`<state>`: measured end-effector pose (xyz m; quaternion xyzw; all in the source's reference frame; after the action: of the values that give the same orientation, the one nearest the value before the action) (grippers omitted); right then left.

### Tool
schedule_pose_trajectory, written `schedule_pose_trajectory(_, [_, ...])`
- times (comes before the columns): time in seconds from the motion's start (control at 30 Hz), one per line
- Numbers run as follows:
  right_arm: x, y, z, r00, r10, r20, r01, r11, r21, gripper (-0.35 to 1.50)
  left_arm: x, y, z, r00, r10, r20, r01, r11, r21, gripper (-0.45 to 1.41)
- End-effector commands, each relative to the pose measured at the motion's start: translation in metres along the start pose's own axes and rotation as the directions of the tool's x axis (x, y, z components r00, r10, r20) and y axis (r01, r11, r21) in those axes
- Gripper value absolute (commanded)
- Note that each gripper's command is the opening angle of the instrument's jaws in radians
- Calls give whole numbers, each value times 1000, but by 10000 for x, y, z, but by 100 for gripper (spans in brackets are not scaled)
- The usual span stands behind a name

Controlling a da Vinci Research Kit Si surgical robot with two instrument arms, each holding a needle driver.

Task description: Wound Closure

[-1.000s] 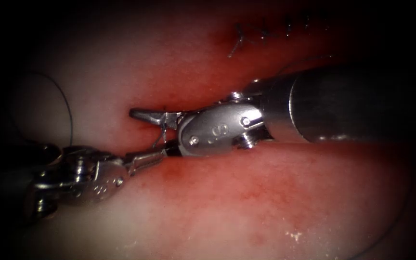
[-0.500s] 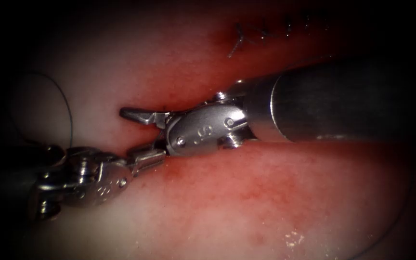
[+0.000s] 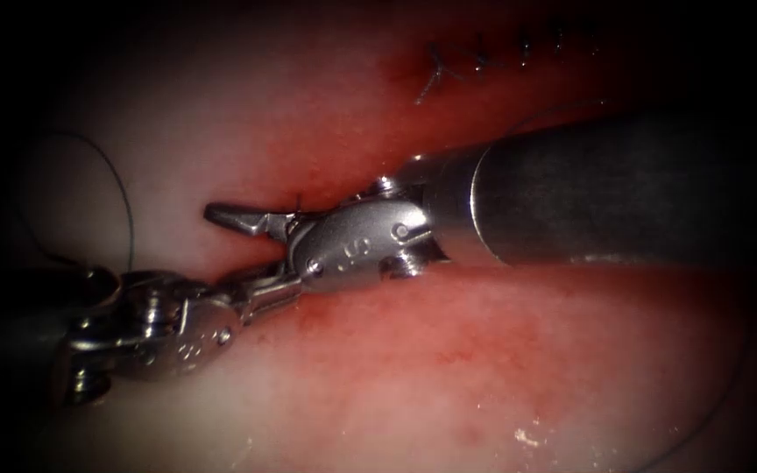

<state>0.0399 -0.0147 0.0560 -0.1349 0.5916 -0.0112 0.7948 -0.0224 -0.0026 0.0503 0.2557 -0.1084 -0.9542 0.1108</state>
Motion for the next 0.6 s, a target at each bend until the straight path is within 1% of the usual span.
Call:
schedule_pose_trajectory(0.03, [-3, -5, 8, 1000, -1, 14, 0, 1000, 24, -35, 4, 1, 7, 1000, 3, 3, -3, 1000, 1, -45])
schedule_pose_trajectory(0.2, [-7, -10, 13, 998, -9, 54, 8, 1000, 18, -35, 6, 3, 6, 1000, 1, 3, -1, 1000, 1, -45])
schedule_pose_trajectory(0.27, [-11, -14, 16, 997, 6, 77, -9, 999, 39, -35, 8, 5, 4, 1000, 0, 2, 0, 1000, 0, -45])
schedule_pose_trajectory(0.3, [-12, -14, 17, 996, 16, 88, -20, 999, 49, 9, 9, 6, 4, 1000, 0, 3, 0, 1000, 0, -45])
schedule_pose_trajectory(0.33, [-12, -13, 16, 995, 22, 93, -26, 999, 45, 60, 10, 9, 2, 1000, 0, 1, 0, 1000, 0, -45])
schedule_pose_trajectory(0.37, [-11, -7, 12, 992, 47, 118, -47, 999, 1, 138, 12, 14, -1, 1000, 2, -2, -2, 1000, 0, -45])
schedule_pose_trajectory(0.4, [-6, 3, 2, 989, 62, 137, -58, 998, -38, 146, 15, 24, -7, 1000, 4, -9, -4, 1000, 2, -45])
schedule_pose_trajectory(0.47, [-1, 15, -9, 987, 80, 139, -74, 996, -52, 146, 18, 33, -14, 1000, 7, -31, -7, 1000, -2, -45])
schedule_pose_trajectory(0.5, [2, 23, -17, 987, 92, 135, -84, 995, -58, 146, 19, 37, -17, 998, -27, -50, 27, 1000, -9, -45])
schedule_pose_trajectory(0.53, [7, 35, -29, 986, 109, 126, -100, 992, -74, 146, 20, 45, -24, 991, -93, -95, 90, 995, -33, -45])
schedule_pose_trajectory(0.57, [9, 40, -35, 986, 117, 123, -107, 991, -81, 146, 21, 48, -26, 987, -119, -109, 115, 992, -45, -45])
schedule_pose_trajectory(0.6, [13, 49, -47, 982, 130, 135, -118, 988, -96, 148, 20, 52, -29, 975, -183, -129, 176, 982, -67, -45])
